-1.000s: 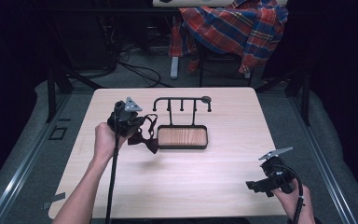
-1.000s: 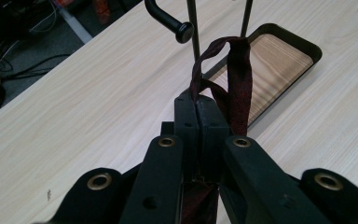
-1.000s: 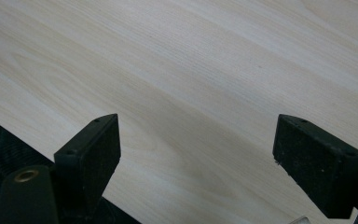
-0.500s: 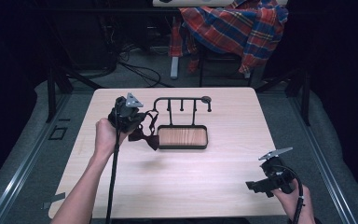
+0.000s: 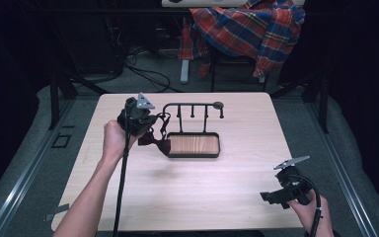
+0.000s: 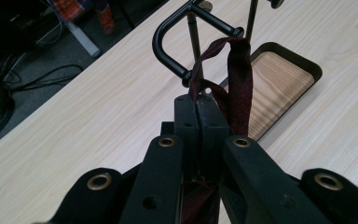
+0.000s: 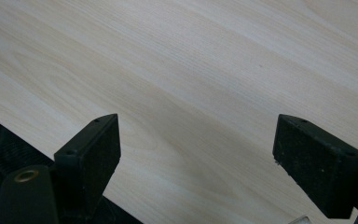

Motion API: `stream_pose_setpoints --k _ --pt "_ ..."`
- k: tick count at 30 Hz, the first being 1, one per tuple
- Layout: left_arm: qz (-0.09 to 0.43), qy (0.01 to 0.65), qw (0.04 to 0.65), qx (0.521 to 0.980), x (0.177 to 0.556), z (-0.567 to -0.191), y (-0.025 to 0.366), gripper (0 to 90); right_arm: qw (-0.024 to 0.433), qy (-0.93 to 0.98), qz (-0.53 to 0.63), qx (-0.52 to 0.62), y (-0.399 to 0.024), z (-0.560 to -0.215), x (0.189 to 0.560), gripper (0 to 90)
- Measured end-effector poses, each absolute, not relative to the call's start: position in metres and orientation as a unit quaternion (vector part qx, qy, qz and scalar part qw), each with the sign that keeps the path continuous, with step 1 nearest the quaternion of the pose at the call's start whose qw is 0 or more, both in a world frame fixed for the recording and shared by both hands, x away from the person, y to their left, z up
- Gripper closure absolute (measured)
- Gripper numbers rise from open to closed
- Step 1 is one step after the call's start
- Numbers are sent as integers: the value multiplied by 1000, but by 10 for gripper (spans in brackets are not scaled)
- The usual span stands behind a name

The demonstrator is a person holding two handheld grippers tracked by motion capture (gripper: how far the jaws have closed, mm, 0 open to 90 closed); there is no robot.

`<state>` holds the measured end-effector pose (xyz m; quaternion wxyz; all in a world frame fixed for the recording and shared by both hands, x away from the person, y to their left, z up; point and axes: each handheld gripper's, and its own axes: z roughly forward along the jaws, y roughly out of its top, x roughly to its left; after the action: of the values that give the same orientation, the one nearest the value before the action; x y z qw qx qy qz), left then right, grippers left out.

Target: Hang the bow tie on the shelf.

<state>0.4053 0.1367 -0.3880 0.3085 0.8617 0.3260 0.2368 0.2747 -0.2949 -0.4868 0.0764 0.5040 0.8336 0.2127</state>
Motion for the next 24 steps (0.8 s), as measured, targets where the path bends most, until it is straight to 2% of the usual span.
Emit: stream_pose_setpoints --k 24 --pt "224 346 293 863 438 -395 127 885 75 838 205 501 -294 -488 275 148"
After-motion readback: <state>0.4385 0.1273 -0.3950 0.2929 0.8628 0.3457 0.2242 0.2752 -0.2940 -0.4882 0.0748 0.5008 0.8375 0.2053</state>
